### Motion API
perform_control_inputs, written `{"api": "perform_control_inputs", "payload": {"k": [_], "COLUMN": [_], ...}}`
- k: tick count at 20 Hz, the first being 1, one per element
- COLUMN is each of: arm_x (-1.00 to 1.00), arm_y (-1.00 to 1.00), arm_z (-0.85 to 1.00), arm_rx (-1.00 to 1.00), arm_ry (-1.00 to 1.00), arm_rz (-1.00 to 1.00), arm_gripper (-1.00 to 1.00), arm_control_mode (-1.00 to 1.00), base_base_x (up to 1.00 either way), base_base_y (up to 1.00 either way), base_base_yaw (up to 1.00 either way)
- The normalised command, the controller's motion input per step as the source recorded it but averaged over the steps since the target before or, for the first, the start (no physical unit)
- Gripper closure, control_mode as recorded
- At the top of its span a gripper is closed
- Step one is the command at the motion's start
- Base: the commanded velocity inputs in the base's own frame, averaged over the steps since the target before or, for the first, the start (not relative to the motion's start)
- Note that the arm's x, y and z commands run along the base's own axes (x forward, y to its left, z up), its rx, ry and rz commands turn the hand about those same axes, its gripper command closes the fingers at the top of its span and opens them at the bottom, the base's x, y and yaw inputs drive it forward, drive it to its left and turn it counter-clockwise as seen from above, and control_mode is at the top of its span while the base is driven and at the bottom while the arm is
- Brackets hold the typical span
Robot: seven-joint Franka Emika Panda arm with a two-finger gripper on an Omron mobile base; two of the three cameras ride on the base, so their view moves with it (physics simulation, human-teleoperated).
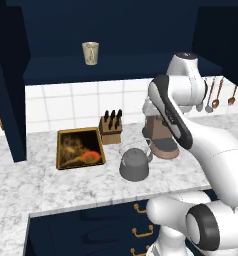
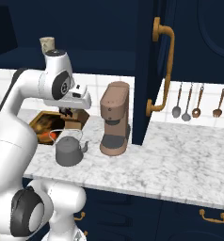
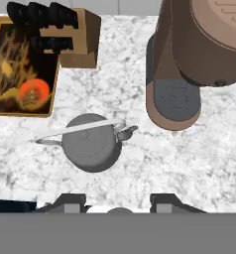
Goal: Pick the kettle from the counter and place it on the tray. Then pick the mug from the cabinet and place it on the tray. Then close the cabinet doors.
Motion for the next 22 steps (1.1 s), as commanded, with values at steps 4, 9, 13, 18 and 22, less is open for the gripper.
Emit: {"api": "perform_control_inputs", "payload": {"k": [4,9,13,18,22], "arm_x": [0.0,0.0,0.06,0.25,0.34], "arm_y": [0.51,0.63,0.09,0.16,0.2], "arm_z": [-0.17,-0.48,-0.23,-0.51,-0.51], "arm_rx": [-0.02,0.0,0.0,0.03,0.02], "arm_ry": [-0.03,-0.1,0.01,0.0,0.01], "arm_rz": [-0.15,-0.45,-0.04,-0.08,-0.09], "arm_gripper": [-1.0,-1.0,-1.0,-1.0,-1.0], "arm_control_mode": [-1.0,-1.0,-1.0,-1.0,-1.0], "base_base_x": [0.0,0.0,0.0,0.0,0.0], "base_base_y": [0.0,0.0,0.0,0.0,0.0], "base_base_yaw": [0.0,0.0,0.0,0.0,0.0]}}
